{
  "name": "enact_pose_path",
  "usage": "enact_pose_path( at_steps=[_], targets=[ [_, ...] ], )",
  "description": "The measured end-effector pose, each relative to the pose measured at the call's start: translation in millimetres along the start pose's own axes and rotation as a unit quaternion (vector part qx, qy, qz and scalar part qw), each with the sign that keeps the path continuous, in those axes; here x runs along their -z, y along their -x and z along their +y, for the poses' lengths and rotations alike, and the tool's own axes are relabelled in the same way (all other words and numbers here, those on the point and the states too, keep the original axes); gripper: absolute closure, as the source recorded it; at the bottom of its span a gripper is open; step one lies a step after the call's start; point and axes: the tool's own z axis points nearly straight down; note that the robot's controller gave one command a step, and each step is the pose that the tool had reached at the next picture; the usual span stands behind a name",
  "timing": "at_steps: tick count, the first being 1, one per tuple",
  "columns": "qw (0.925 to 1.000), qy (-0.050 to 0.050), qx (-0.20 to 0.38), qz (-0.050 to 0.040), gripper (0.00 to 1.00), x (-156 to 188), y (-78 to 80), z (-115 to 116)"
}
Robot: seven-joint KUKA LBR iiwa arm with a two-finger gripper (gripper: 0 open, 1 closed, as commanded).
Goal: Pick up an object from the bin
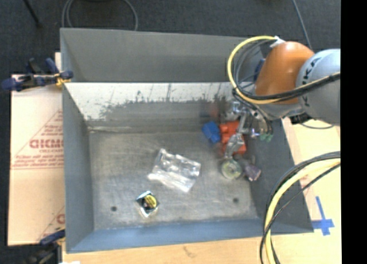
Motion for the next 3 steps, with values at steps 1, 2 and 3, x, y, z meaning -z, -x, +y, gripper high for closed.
enact_pose_path(
  at_steps=[1, 2, 3],
  targets=[
    [0.9998, 0.005, 0.013, 0.014, 0.0, -1.3, 11.5, -5.9],
    [0.9997, 0.003, -0.022, 0.0078, 0.0, -3.5, 3.1, -2.0],
    [0.9989, -0.006, -0.039, 0.0233, 0.0, -12.3, 9.6, -13.7]
  ],
)
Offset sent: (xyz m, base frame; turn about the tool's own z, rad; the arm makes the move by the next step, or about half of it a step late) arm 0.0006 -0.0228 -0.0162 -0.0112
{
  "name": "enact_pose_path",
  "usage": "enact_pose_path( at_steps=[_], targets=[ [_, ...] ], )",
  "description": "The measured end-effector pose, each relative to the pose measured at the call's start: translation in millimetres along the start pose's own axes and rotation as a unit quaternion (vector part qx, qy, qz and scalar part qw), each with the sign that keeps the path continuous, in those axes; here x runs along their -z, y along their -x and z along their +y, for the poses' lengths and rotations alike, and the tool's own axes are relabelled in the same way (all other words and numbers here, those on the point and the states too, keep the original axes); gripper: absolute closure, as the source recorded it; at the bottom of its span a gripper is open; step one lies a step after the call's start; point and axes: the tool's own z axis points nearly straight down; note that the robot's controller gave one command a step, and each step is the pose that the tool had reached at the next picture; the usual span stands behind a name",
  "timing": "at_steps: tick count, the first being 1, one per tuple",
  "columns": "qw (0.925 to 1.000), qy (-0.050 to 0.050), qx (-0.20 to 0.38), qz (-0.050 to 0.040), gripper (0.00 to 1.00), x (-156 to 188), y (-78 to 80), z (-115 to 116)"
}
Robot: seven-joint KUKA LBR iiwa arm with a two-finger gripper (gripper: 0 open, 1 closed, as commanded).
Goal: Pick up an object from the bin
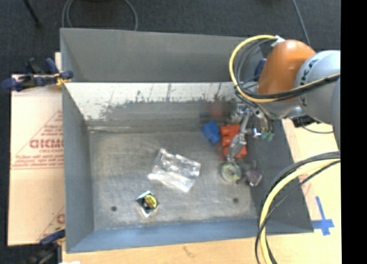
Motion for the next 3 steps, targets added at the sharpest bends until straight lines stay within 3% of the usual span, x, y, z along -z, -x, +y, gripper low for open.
enact_pose_path(
  at_steps=[1, 2, 3],
  targets=[
    [1.0, 0.0, 0.0, -0.0004, 1.0, 0.3, -0.1, -0.1],
    [1.0, 0.0, 0.0, -0.0005, 0.0, 0.0, 0.0, -0.2],
    [1.0, -0.001, 0.001, -0.0005, 1.0, 0.3, -0.1, -0.2]
  ],
)
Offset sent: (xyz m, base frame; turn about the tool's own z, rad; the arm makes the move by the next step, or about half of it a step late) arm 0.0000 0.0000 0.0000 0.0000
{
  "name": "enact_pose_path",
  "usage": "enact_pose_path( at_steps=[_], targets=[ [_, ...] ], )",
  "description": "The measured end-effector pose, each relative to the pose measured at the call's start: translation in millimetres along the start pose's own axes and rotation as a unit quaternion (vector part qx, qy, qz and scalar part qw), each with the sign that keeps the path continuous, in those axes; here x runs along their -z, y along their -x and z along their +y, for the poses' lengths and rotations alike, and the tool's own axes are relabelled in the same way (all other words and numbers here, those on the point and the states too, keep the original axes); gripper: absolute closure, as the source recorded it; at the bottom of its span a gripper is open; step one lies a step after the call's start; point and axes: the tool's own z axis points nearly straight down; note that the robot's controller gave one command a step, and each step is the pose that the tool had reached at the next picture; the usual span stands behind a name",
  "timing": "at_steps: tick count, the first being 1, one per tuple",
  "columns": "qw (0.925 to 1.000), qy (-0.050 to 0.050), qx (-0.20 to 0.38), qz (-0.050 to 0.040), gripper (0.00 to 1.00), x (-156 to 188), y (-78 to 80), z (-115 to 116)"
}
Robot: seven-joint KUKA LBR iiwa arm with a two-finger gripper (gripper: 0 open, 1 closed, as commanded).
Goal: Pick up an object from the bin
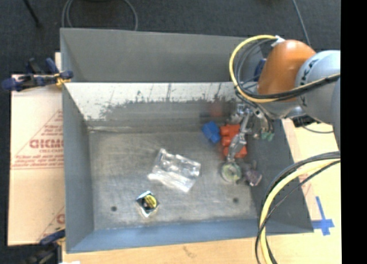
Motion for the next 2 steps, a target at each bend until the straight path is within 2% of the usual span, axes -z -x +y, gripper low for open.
enact_pose_path(
  at_steps=[1, 2],
  targets=[
    [0.9999, -0.005, 0.013, -0.0106, 1.0, 103.4, -6.1, -2.1],
    [0.9999, -0.004, 0.011, -0.0109, 1.0, 175.9, -5.8, -3.0]
  ],
)
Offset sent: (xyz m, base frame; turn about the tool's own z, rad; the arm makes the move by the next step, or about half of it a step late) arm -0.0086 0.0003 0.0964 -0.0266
